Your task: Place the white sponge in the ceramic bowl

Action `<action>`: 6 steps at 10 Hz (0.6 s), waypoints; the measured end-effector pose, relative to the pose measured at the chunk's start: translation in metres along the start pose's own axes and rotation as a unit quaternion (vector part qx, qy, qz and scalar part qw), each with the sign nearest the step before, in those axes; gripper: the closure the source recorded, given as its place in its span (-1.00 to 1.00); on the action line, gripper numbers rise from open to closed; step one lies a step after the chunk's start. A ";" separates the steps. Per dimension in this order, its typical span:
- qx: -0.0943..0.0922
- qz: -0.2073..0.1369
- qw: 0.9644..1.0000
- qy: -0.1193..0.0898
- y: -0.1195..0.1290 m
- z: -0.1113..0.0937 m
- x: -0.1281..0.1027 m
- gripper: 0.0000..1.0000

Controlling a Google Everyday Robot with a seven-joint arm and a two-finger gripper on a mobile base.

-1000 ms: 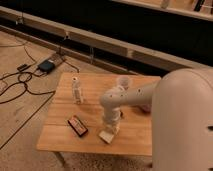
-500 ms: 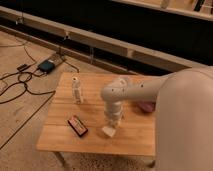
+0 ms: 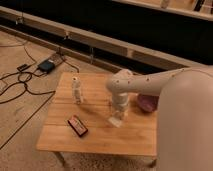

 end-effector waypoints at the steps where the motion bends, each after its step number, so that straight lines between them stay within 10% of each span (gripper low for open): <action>1: -0.002 0.009 1.000 -0.004 -0.005 -0.007 -0.012 1.00; 6: 0.007 0.078 0.996 -0.033 -0.043 -0.022 -0.089 1.00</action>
